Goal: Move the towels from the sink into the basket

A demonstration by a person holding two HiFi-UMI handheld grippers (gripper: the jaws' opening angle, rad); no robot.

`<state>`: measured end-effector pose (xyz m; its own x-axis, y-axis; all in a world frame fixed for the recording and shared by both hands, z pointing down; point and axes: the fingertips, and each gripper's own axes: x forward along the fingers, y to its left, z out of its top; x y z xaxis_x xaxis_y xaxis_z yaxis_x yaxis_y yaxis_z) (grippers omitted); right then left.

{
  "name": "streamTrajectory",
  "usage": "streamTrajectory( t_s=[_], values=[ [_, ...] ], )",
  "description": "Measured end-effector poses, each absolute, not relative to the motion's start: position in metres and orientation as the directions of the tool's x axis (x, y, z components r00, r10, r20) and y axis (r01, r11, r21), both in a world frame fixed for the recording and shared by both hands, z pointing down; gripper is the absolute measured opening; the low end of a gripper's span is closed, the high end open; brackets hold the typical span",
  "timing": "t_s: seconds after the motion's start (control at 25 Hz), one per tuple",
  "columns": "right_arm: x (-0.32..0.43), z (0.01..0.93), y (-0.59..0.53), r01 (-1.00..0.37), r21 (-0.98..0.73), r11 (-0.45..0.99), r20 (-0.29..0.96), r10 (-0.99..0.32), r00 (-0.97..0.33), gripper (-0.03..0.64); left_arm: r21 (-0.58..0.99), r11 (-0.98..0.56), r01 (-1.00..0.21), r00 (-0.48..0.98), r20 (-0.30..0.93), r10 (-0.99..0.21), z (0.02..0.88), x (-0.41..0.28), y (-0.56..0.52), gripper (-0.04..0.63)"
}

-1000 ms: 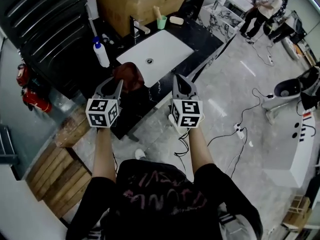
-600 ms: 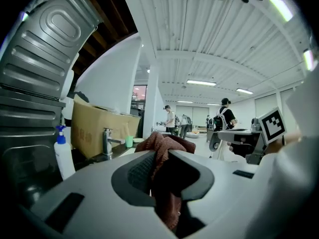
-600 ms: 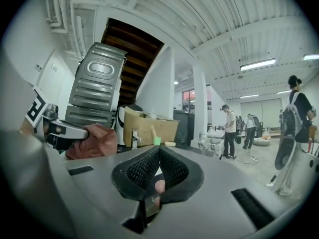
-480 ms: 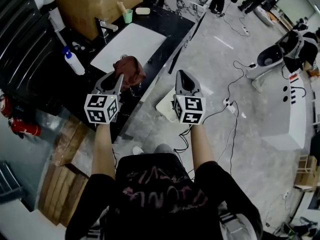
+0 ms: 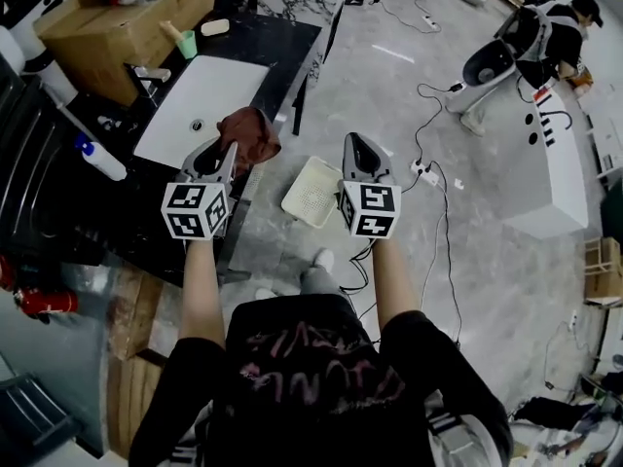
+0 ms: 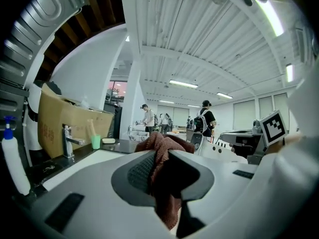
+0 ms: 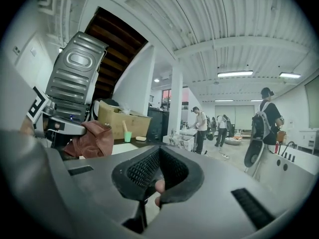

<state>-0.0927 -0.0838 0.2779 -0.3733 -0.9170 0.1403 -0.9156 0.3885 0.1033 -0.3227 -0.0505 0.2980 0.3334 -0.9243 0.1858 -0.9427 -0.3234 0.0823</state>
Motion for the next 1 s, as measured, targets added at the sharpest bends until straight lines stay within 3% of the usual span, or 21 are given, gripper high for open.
streamTrajectory(
  t_s=[1.0],
  values=[
    [0.076,0.308,-0.209,-0.970,0.026,0.240,0.204,-0.952,-0.230,0.014,0.083,-0.516,-0.852,0.518,0.274,-0.811,0.325,-0.135,-0.208,0.086]
  ],
)
